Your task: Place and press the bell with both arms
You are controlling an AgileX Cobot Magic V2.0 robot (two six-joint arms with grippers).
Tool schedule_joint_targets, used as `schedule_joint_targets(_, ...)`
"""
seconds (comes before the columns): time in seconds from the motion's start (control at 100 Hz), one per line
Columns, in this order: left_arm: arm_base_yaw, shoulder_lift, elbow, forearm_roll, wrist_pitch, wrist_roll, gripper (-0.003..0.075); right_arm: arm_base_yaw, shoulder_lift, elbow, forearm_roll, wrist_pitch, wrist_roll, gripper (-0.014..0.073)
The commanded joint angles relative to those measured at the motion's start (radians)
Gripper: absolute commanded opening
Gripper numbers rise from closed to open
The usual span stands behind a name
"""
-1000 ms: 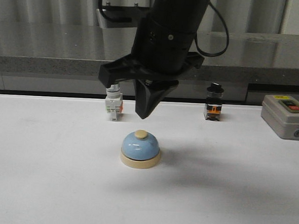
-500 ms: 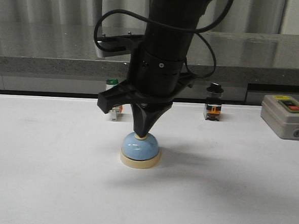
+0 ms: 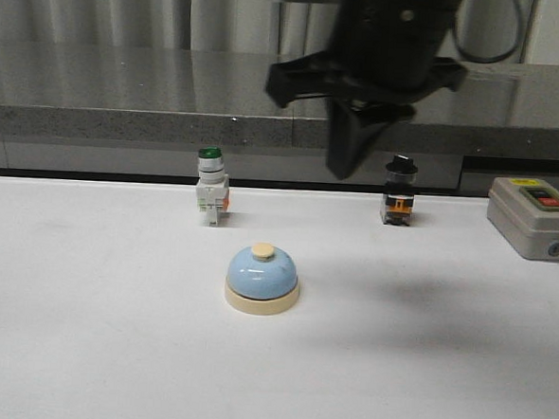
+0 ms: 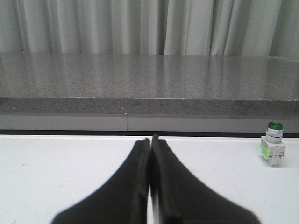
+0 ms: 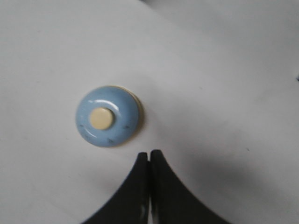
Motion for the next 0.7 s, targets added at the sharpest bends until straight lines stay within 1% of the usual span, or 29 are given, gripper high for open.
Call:
schedule_joint_targets(0.0,-0.008,-0.031,0.04,-0.007,-0.076,-0.006,-0.002,-0.058,-0.124,0.044,-0.011,-0.024,0.016,-0.006)
schedule_joint_targets(0.5,-0.008,-0.031,0.04,-0.007,-0.076,-0.006,-0.002,-0.438,-0.547,0.426,-0.01,-0.092,0.092,-0.006)
schedule_joint_targets(0.63,-0.008,-0.031,0.04,-0.007,-0.076,-0.006,-0.002,-0.493,-0.668,0.512,-0.01,-0.103,0.092,-0.006)
schedule_joint_targets(0.69,-0.008,-0.031,0.04,-0.007,-0.076,-0.006,-0.002,-0.5,-0.718,0.543,-0.01,-0.103,0.092,-0.006)
